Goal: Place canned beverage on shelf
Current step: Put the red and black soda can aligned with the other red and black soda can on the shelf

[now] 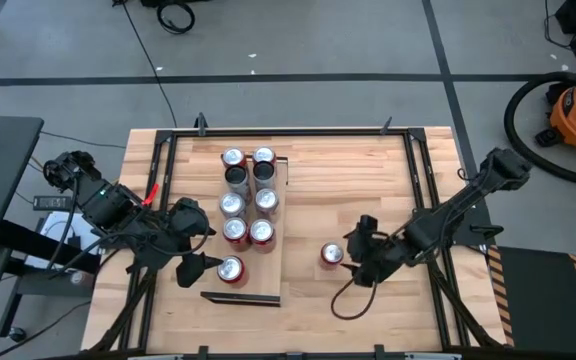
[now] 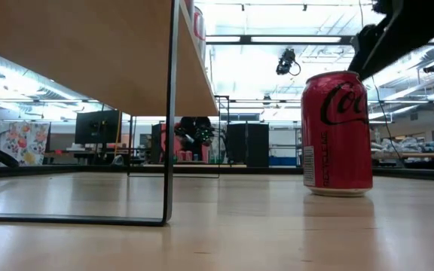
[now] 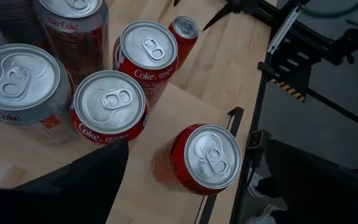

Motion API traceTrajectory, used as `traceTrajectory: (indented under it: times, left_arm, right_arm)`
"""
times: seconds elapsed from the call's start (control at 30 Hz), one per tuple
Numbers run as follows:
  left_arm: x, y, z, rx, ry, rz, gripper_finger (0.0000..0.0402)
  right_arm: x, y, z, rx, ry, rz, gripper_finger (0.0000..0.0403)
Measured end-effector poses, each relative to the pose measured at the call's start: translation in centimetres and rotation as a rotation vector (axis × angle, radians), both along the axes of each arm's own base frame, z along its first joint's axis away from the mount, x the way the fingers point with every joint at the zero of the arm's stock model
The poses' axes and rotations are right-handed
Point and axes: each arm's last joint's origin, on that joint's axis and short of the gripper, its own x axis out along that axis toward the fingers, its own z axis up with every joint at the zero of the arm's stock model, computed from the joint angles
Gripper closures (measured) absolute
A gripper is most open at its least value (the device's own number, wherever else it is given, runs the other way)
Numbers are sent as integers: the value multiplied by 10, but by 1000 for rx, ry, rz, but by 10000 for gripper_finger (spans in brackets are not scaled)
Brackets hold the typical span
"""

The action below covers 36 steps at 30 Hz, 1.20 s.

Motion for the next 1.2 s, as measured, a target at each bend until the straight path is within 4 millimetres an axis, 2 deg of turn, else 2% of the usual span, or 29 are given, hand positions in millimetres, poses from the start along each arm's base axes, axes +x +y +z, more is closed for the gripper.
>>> traceTrajectory:
  times: [0.17,0.3,0.6,0.7,0.9,1.03,1.2]
  left_arm:
    - [0,0,0,-3,0,3,13]
    - [0,0,0,-4,0,4,13]
    - [0,0,0,-4,0,4,13]
    - [0,0,0,-10,1,4,13]
    - [0,-2,0,-52,16,-8,13]
    - [0,-1,0,-53,15,-7,13]
    - [0,-1,0,-68,16,8,13]
  right_arm:
    - [6,4,-18,-61,60,3,30]
    - [8,2,-21,-138,63,12,32]
    - [-3,-28,-35,-298,141,-11,70]
    - [-3,-35,-28,-212,117,-54,83]
    - [-8,-37,-14,35,93,-23,100]
    - [-9,-36,-22,199,33,-18,94]
    - [-9,-33,-36,364,-24,-69,53]
